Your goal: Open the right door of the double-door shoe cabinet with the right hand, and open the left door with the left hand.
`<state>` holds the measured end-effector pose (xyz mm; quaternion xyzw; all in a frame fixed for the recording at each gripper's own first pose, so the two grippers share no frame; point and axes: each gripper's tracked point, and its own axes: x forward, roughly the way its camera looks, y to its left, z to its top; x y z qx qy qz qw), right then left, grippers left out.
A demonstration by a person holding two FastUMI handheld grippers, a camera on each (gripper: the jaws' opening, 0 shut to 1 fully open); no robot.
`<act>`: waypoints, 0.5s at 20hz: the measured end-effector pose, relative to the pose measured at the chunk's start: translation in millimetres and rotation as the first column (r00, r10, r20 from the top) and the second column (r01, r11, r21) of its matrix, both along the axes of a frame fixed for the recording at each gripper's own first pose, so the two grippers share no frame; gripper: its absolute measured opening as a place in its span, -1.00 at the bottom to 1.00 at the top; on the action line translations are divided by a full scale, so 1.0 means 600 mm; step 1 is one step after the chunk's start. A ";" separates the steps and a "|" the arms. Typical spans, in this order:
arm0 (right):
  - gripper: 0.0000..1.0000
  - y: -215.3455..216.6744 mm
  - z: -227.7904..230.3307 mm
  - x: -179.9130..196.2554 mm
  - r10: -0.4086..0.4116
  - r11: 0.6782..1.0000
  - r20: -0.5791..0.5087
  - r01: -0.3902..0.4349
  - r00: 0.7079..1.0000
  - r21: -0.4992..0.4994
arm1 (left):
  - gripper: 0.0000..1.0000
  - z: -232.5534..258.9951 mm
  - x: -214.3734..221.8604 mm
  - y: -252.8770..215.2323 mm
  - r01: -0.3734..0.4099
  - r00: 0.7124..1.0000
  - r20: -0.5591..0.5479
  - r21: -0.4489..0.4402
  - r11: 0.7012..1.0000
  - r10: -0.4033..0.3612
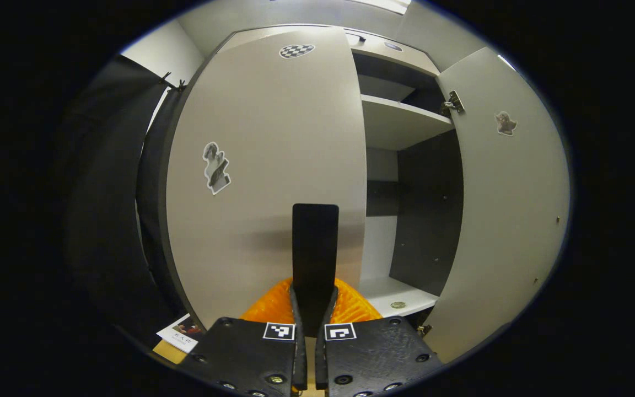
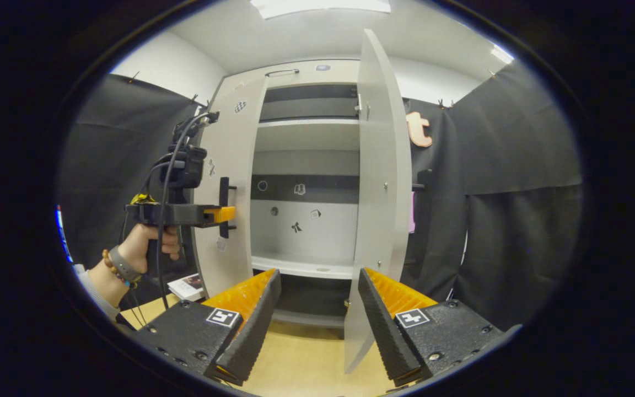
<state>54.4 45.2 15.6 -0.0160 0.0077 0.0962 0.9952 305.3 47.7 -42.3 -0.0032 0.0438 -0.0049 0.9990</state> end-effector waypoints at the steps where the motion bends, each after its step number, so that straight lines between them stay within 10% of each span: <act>1: 0.77 0.002 -0.002 -0.003 0.001 1.000 -0.001 -0.001 1.000 0.001 | -0.89 0.002 -0.009 0.003 -0.001 1.000 0.006 -0.002 1.000 0.001; 10: 0.77 0.006 -0.009 -0.011 0.003 1.000 -0.013 -0.003 1.000 0.013 | -0.90 0.009 -0.070 0.037 -0.025 0.999 0.021 0.005 1.000 0.025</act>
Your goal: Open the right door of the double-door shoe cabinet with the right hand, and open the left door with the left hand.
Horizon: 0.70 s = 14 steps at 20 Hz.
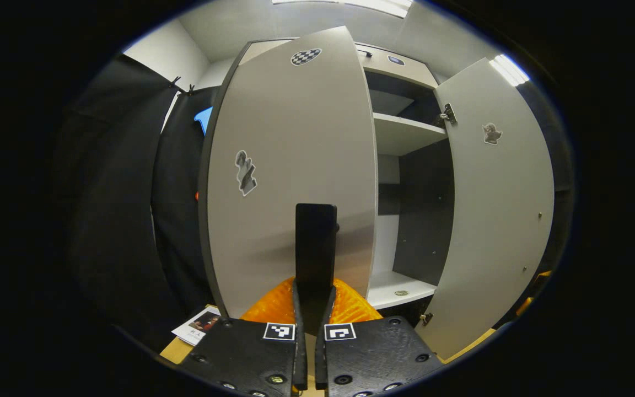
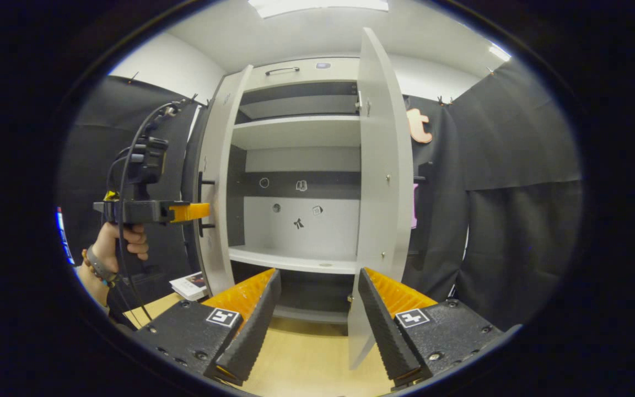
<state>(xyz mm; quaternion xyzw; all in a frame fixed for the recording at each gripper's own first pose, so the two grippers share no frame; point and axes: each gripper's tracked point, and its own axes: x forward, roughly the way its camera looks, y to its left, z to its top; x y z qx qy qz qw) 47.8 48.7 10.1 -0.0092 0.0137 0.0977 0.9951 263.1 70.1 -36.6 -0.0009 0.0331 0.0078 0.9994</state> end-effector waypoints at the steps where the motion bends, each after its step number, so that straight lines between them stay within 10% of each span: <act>1: 0.77 0.001 0.000 0.000 0.000 1.000 0.000 0.000 1.000 0.001 | -0.90 0.000 -0.008 0.006 -0.004 1.000 0.000 0.003 1.000 0.004; 14: 0.77 0.039 -0.002 0.006 0.041 0.999 -0.005 -0.041 0.999 -0.012 | -0.92 0.002 -0.078 0.103 -0.091 0.996 0.009 0.025 0.996 0.090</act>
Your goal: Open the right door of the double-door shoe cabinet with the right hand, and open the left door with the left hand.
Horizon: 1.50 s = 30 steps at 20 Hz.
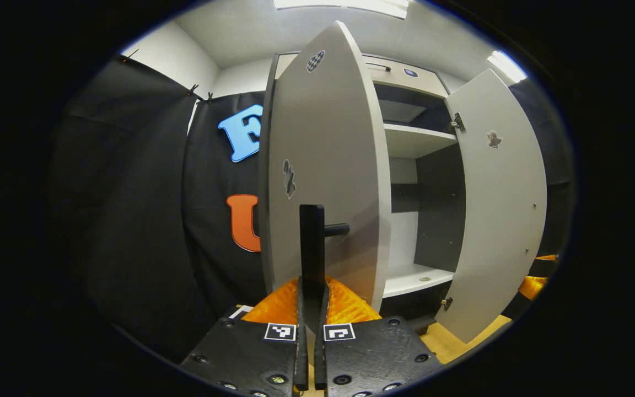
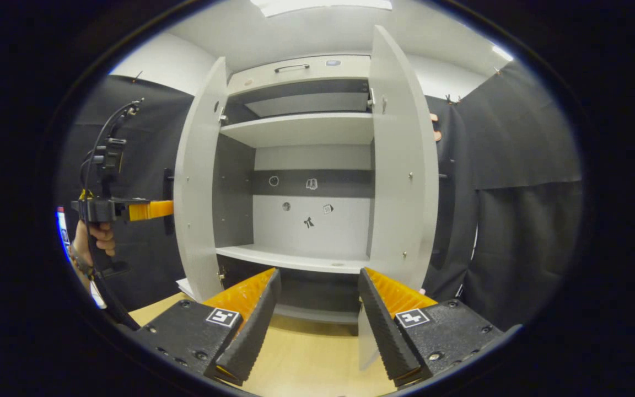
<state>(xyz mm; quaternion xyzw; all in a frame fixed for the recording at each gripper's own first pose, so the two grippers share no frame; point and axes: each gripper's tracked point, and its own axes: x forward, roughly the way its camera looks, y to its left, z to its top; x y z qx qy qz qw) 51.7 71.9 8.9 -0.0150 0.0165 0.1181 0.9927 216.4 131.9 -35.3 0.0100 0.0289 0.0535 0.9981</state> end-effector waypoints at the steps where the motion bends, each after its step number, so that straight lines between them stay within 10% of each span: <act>1: 0.79 0.003 0.000 0.001 0.001 1.000 0.001 -0.001 1.000 0.001 | -0.92 -0.001 -0.005 0.008 -0.008 1.000 -0.002 -0.001 1.000 0.008; 8: 0.77 0.029 -0.001 0.025 0.032 0.999 -0.009 -0.033 0.999 -0.006 | -0.94 0.000 -0.031 0.042 0.007 1.000 0.002 -0.114 0.993 -0.007; 15: 0.79 0.046 -0.004 0.040 0.051 0.998 -0.016 -0.052 0.999 -0.023 | -0.99 0.001 -0.039 0.137 -0.086 0.996 0.028 0.010 0.996 0.085; 18: 0.77 0.042 -0.008 0.046 0.042 0.999 -0.025 -0.043 0.999 -0.019 | -0.72 0.002 -0.040 0.142 -0.024 0.998 0.053 -0.027 0.999 0.025; 27: 0.79 0.024 -0.017 0.061 0.002 1.000 -0.035 -0.002 0.999 -0.003 | -1.00 0.013 -0.106 0.100 0.023 0.994 0.112 -0.070 0.997 -0.015; 29: 0.79 0.023 -0.018 0.061 0.000 1.000 -0.039 0.000 0.999 -0.001 | -0.72 0.014 -0.103 0.065 0.028 0.993 0.119 -0.077 0.997 -0.019; 30: 0.77 0.022 -0.018 0.059 -0.002 1.000 -0.038 0.002 0.999 -0.003 | -1.00 0.012 -0.095 0.051 0.021 0.993 0.117 -0.078 0.997 -0.012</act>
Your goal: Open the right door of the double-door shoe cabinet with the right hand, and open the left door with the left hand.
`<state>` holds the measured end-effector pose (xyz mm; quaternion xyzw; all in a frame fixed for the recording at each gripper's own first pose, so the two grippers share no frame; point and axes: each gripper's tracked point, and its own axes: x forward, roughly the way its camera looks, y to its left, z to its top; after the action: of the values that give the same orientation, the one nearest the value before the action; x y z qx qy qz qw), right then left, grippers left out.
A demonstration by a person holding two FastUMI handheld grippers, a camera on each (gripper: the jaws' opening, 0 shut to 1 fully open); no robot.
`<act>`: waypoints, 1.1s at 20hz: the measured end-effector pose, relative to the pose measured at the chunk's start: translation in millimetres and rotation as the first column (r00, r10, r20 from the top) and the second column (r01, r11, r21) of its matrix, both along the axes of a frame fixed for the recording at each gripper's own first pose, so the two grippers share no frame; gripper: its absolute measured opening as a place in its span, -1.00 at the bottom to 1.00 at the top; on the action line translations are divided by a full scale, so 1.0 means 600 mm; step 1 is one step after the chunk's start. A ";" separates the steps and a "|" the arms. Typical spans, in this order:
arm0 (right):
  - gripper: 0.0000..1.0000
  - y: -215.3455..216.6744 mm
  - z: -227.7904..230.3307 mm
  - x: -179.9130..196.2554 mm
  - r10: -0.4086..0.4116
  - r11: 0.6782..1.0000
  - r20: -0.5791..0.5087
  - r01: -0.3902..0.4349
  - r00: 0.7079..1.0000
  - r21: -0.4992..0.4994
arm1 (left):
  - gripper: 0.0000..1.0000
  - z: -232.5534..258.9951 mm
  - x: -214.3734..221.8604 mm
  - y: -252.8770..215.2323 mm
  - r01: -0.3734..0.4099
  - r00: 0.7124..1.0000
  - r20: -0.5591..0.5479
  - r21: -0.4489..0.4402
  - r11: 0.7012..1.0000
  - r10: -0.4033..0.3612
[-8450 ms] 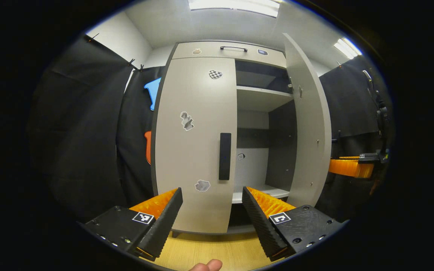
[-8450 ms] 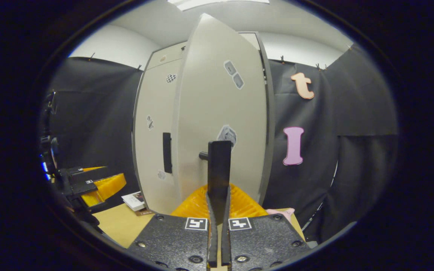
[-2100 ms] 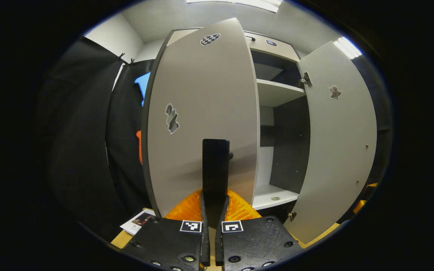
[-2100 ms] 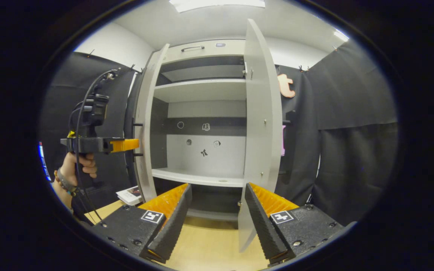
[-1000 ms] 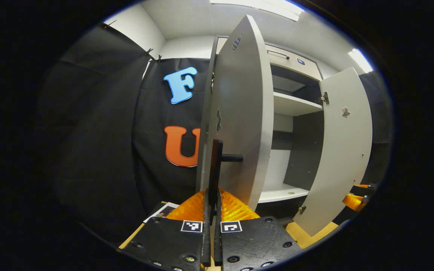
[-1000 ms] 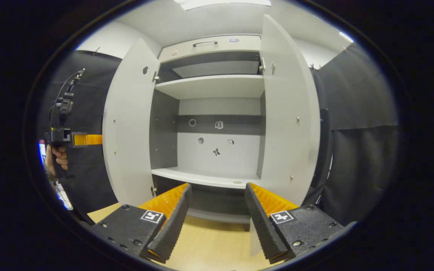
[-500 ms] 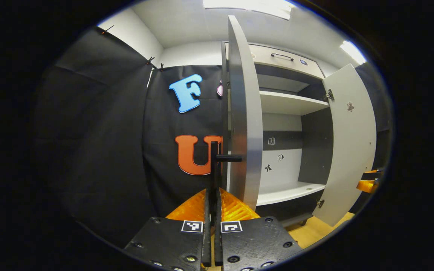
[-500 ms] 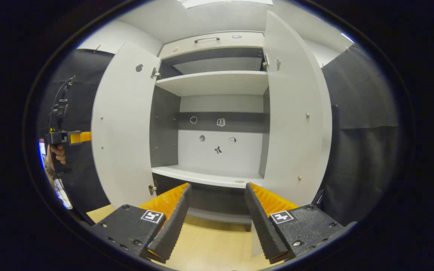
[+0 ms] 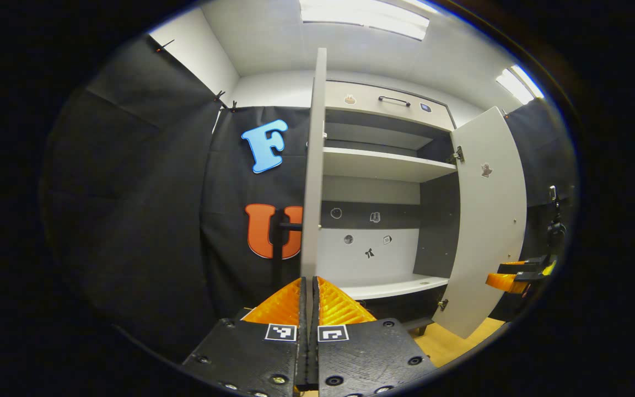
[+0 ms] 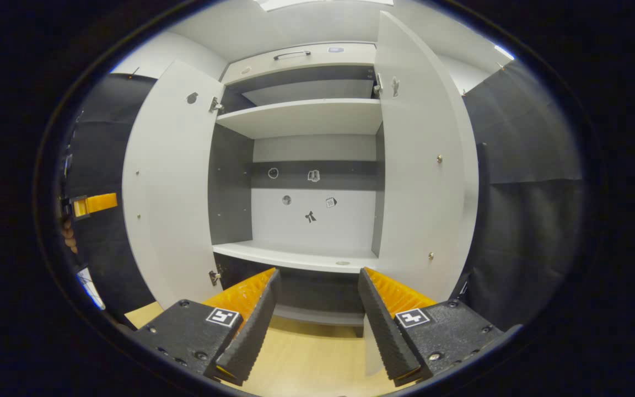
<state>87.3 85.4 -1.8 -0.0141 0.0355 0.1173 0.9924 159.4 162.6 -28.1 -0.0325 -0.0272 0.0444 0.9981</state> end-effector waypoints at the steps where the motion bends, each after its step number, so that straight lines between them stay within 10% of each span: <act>1: 0.77 0.000 0.002 -0.001 0.000 1.000 0.005 0.000 1.000 0.000 | -1.00 -0.002 0.010 -0.018 0.001 1.000 -0.005 0.001 1.000 -0.001; 10: 0.77 -0.020 0.002 -0.025 -0.025 1.000 0.027 0.026 0.999 -0.008 | -1.00 -0.068 0.084 -0.176 0.106 0.988 -0.101 -0.103 0.989 -0.117; 11: 0.77 -0.026 0.004 -0.026 -0.032 0.999 0.031 0.032 0.999 -0.007 | -0.35 -0.073 0.085 -0.186 0.120 0.985 -0.111 -0.126 0.985 -0.135; 15: 0.77 -0.051 0.007 -0.023 -0.059 0.998 0.037 0.059 0.998 0.015 | -0.37 -0.089 0.087 -0.161 0.038 0.987 -0.150 -0.131 0.991 -0.058; 16: 0.77 -0.054 0.007 -0.020 -0.064 0.998 0.037 0.063 0.997 0.020 | 0.05 -0.085 0.089 -0.153 0.027 0.989 -0.139 -0.118 0.993 -0.043; 18: 0.77 -0.055 0.007 -0.016 -0.066 0.998 0.038 0.065 0.997 0.027 | 0.07 -0.086 0.091 -0.146 0.012 0.992 -0.126 -0.096 0.995 -0.024; 19: 0.77 -0.054 0.008 -0.013 -0.066 0.997 0.043 0.064 0.997 0.031 | 0.46 -0.086 0.088 -0.142 -0.002 0.992 -0.124 -0.090 0.996 -0.009; 20: 0.77 -0.053 0.010 -0.012 -0.068 0.997 0.049 0.067 0.996 0.035 | 0.15 -0.084 0.090 -0.140 -0.012 0.993 -0.120 -0.081 0.997 0.002; 22: 0.77 -0.044 0.014 -0.011 -0.071 0.997 0.070 0.068 0.995 0.048 | 0.22 -0.082 0.086 -0.141 -0.019 0.994 -0.107 -0.046 0.999 0.014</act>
<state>80.9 59.0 6.7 0.0056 -0.0025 0.0828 0.9965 210.9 78.2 -77.2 -0.0533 0.0270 0.0549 0.9967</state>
